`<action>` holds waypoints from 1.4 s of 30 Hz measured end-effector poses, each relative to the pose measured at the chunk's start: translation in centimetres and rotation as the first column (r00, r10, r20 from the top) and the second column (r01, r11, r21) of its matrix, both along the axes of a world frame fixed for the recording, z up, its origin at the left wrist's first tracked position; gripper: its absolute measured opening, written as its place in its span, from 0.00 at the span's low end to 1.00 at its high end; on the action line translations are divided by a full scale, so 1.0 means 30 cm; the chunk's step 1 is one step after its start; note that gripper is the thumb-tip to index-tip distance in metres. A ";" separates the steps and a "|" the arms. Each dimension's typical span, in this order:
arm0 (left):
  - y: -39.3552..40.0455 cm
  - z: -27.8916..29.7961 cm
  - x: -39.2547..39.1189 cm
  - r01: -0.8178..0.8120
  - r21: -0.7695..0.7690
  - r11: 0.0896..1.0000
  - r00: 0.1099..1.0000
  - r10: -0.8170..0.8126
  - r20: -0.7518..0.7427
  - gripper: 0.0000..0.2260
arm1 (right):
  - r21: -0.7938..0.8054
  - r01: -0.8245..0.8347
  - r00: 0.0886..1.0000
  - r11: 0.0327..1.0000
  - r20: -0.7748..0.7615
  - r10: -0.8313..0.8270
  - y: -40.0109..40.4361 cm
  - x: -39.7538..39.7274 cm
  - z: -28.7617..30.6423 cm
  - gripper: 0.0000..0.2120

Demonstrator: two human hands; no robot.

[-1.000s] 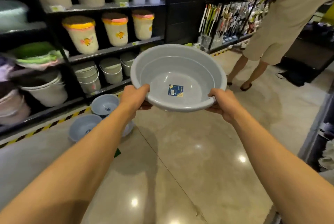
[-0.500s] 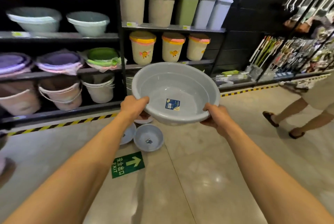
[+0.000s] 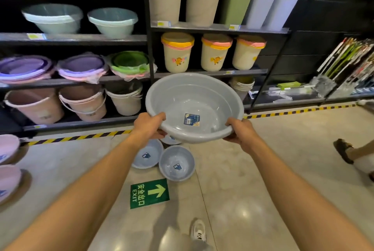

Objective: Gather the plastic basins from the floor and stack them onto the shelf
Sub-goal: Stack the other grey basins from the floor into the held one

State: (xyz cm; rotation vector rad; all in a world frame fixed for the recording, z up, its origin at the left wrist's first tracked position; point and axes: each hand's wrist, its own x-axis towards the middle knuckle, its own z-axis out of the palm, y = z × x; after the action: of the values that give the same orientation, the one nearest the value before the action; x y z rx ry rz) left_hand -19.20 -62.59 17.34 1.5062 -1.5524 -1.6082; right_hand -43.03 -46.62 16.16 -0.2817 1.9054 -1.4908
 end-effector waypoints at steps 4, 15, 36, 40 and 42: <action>-0.132 -0.014 -0.153 -0.048 0.014 0.999 0.999 0.048 -0.012 0.12 | -0.002 -0.073 0.997 0.997 0.002 0.073 -0.165 -0.181 0.008 0.14; -0.482 -0.041 -0.437 -0.191 0.100 0.976 0.976 0.200 -0.089 0.17 | 0.039 -0.196 0.980 0.980 -0.023 0.197 -0.622 -0.526 0.044 0.16; -0.856 -0.522 -0.505 -0.208 0.196 0.958 0.974 0.184 0.136 0.16 | 0.154 -0.204 0.979 0.967 0.058 0.197 -0.991 -0.622 -0.425 0.21; -0.858 -0.803 -0.522 -0.245 0.173 0.954 0.955 0.207 0.212 0.12 | 0.210 -0.259 0.966 0.943 0.061 0.252 -0.969 -0.659 -0.712 0.21; -0.858 -0.981 -0.533 -0.232 0.127 0.964 0.944 0.191 0.268 0.08 | 0.222 -0.298 0.955 0.928 0.058 0.292 -0.953 -0.681 -0.887 0.23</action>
State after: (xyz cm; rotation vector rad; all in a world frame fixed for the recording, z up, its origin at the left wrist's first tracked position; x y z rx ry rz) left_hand -35.18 -88.35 -12.08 1.9595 -1.3558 -1.4885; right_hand -63.46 -75.23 -10.46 -0.4211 1.8975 -1.0619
